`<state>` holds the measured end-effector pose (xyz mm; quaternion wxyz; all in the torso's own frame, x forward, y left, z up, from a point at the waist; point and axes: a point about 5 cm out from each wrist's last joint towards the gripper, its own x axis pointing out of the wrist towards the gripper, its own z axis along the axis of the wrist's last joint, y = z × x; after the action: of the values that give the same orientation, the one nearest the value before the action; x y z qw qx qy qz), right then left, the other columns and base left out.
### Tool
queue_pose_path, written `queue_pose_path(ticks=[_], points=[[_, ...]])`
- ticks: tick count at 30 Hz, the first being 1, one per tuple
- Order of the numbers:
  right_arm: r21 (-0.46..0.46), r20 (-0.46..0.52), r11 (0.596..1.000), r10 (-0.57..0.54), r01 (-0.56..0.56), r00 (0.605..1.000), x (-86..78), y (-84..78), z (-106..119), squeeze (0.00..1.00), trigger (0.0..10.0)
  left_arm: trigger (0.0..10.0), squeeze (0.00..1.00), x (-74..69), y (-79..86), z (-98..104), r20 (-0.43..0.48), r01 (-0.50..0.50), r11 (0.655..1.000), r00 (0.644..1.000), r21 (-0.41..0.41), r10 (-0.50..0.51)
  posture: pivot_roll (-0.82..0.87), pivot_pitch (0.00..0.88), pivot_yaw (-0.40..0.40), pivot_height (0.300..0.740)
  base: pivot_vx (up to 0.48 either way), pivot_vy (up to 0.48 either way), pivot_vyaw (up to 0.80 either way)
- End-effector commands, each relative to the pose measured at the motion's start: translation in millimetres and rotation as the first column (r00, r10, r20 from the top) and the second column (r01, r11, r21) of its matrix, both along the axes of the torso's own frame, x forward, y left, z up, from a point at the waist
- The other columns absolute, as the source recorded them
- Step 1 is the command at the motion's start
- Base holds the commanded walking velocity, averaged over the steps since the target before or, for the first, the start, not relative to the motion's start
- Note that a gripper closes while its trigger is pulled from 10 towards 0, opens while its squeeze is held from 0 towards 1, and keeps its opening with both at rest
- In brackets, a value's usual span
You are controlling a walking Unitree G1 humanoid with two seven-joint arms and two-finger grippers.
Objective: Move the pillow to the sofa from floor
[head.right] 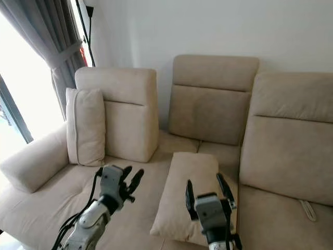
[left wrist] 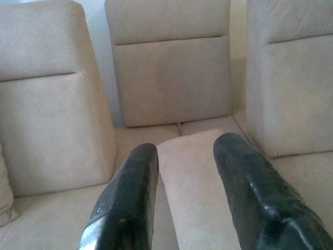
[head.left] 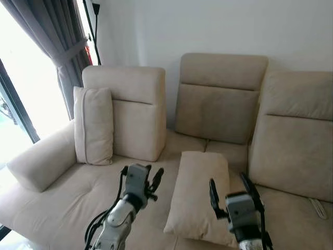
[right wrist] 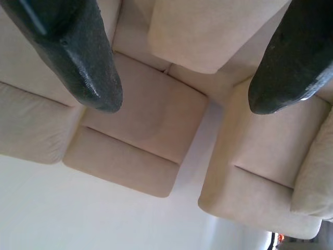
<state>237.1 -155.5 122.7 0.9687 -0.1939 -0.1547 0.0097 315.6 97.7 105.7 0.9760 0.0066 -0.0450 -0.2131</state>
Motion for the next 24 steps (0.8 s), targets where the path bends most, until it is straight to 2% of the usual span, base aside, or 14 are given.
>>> queue_pose_path(ticks=[1,7,9,24], points=[[0.021,-0.027,1.000,0.021,-0.021,0.999,-4.5,1.8,-8.2,0.00,10.0,10.0,0.00,-6.4,2.7,-4.0,-0.017,0.021,1.000,1.000,0.016,-0.021,-0.07,0.000,0.067,0.740,0.000,0.000,0.00],[0.081,-0.041,0.996,0.034,-0.030,0.999,-6.6,0.9,-12.5,0.00,10.0,10.0,0.00,-14.8,5.3,-9.1,-0.038,0.032,0.999,0.999,0.038,-0.031,-0.07,0.000,0.073,0.740,0.000,0.000,0.00],[0.110,-0.042,0.994,0.032,-0.027,0.999,-4.9,1.3,-12.8,0.00,10.0,10.0,0.00,-16.3,5.4,-9.3,-0.043,0.033,0.999,0.999,0.041,-0.031,-0.07,0.000,0.078,0.740,0.000,0.000,-0.80],[0.113,-0.038,0.993,0.041,-0.037,0.998,-1.8,2.1,-13.0,0.00,10.0,10.0,0.00,-18.9,2.9,-7.0,-0.069,0.041,0.998,0.997,0.038,-0.038,-0.07,0.000,0.076,0.740,0.000,0.000,-0.80]])
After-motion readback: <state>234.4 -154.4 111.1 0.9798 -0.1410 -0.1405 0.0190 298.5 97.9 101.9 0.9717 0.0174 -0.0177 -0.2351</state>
